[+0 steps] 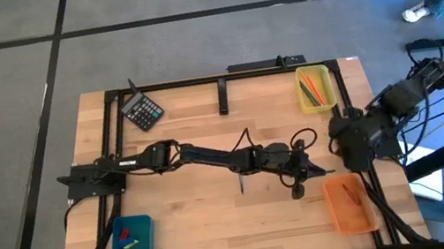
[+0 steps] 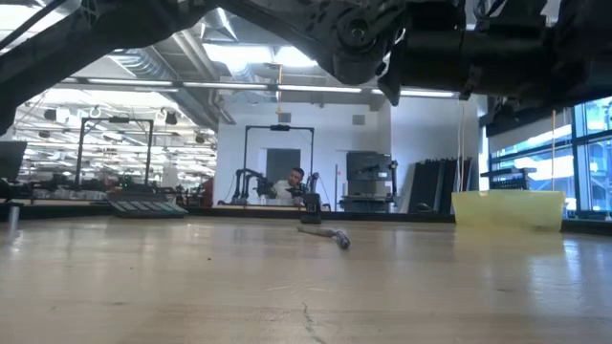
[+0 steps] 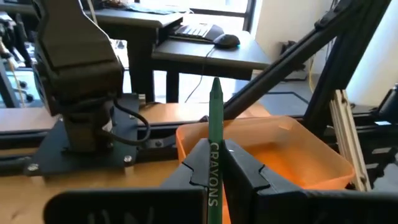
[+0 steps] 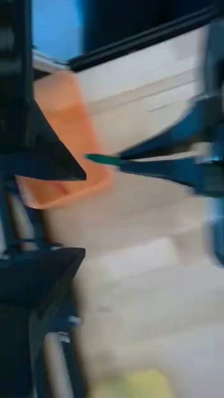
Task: Sort crayons/erasers/pens/pencils in bins
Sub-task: Put the green crayon into the orange bin
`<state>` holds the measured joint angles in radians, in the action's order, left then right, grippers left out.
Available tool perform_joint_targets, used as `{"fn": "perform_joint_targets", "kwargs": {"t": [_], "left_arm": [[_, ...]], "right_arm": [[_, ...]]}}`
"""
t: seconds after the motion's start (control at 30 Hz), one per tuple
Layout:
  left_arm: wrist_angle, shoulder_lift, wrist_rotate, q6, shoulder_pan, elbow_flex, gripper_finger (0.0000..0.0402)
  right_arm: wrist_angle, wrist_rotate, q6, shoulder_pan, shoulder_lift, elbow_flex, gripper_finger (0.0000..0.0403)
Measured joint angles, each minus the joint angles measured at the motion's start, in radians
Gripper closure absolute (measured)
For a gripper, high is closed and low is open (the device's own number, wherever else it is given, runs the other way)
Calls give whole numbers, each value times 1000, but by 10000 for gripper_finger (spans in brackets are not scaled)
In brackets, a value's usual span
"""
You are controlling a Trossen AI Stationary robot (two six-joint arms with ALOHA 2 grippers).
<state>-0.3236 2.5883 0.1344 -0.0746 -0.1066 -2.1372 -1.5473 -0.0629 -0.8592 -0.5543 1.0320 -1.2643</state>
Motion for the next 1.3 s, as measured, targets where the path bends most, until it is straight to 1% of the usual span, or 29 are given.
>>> {"fn": "perform_joint_targets", "kwargs": {"t": [0.07,0.27,0.57,0.67,0.8,0.87,0.97,1.03,1.17,1.3], "left_arm": [[7,-6,-4,2,-1,0,386],[46,-13,-10,4,-1,0,386],[112,-13,-11,6,-27,0,386],[112,-15,-11,9,-40,0,386],[142,-26,-12,65,-58,0,386],[156,-35,-32,95,-66,0,386],[224,-58,-69,131,-74,-1,386],[321,-84,-97,141,-80,1,386],[419,-104,-159,153,-92,0,386],[434,-116,-180,132,-104,3,395]], "right_arm": [[19,43,-3,-14,33,11,223],[180,122,52,-26,114,27,232],[181,109,152,-26,230,28,233],[181,109,163,-26,256,28,233],[194,105,172,-50,266,28,233],[224,106,181,-72,264,28,233],[252,72,174,-112,263,28,233],[251,36,144,-140,260,41,233],[256,-17,93,-199,248,78,233],[306,-82,74,-232,224,113,233]]}}
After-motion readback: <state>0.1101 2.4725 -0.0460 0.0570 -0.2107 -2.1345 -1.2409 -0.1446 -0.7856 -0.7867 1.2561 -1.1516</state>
